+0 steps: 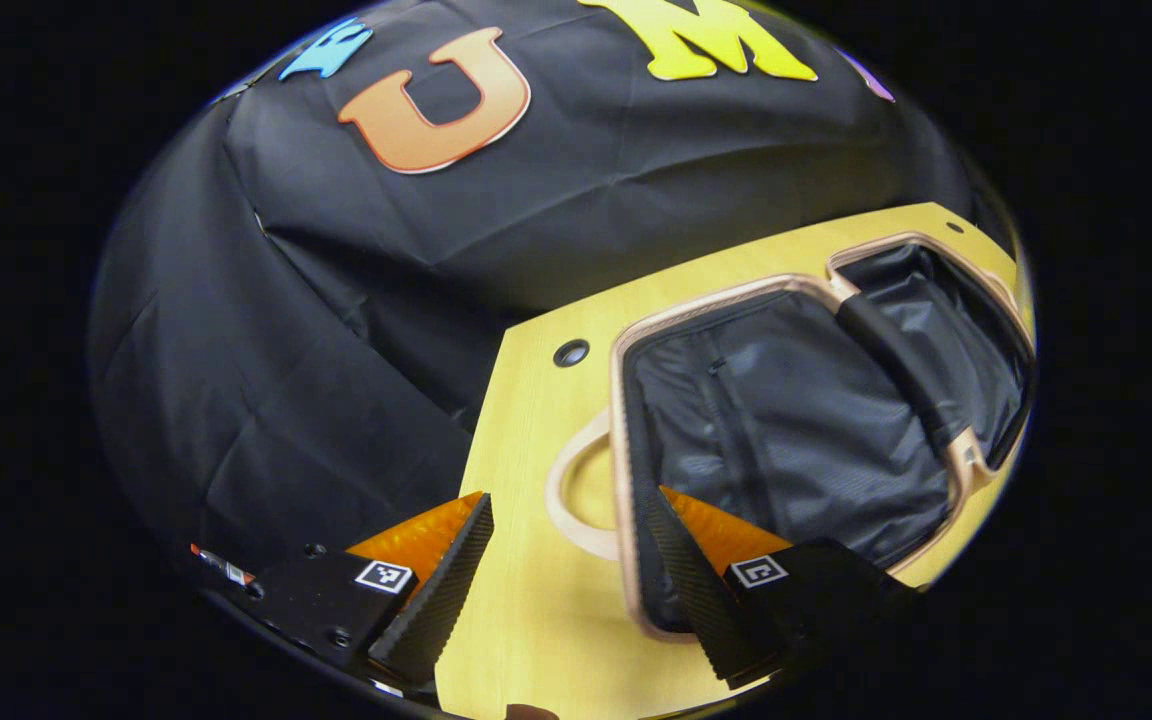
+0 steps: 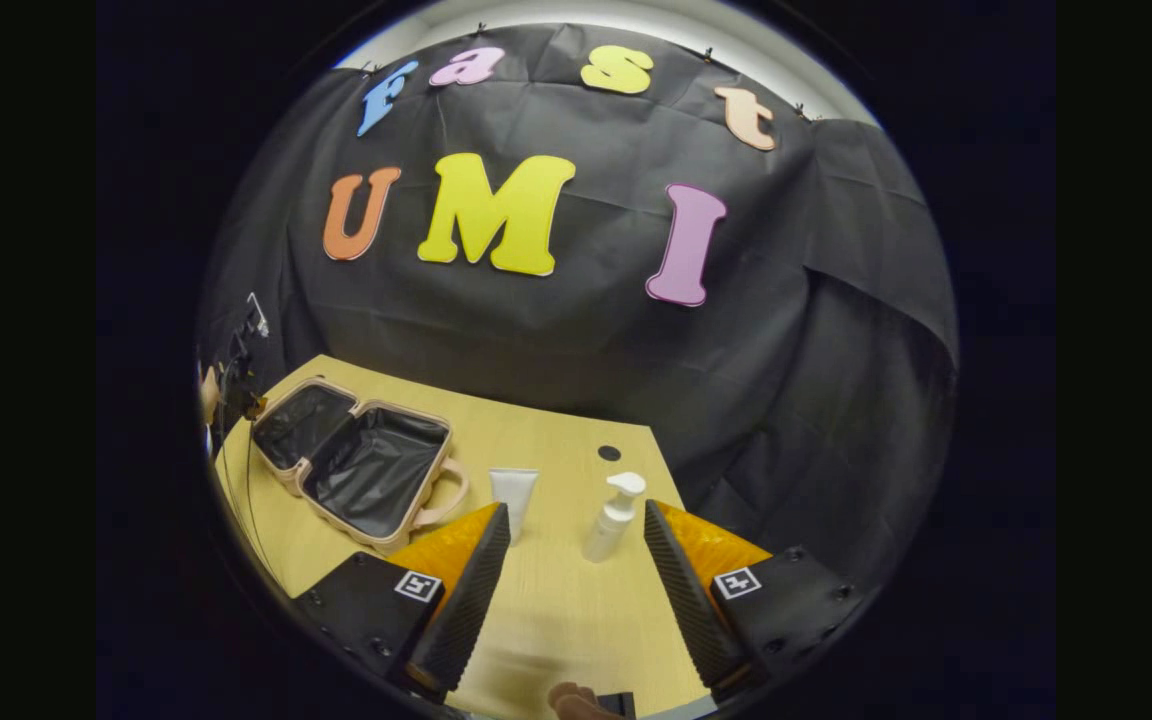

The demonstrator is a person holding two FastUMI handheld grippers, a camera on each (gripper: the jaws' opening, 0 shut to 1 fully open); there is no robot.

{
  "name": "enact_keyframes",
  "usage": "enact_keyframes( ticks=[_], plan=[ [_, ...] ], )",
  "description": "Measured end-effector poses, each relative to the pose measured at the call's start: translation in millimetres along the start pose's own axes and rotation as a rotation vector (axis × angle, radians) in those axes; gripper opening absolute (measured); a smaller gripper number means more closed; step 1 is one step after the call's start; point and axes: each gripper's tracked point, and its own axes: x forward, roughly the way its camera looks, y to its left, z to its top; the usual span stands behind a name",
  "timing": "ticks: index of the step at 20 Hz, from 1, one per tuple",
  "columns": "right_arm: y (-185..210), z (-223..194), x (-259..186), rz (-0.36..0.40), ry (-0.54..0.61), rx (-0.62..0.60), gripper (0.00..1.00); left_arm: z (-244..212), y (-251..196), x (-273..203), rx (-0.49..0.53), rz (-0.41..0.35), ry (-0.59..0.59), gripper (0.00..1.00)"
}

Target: First open the suitcase, pack the skin care products into it, and then close the suitcase.

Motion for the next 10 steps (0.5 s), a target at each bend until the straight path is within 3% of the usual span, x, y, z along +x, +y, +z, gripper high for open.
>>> enact_keyframes(
  ticks=[10],
  plan=[
    [-28,-3,27,0.066,0.000,-0.003,0.80,87,-206,-82,-0.049,-0.283,-0.116,0.99]
  ],
)
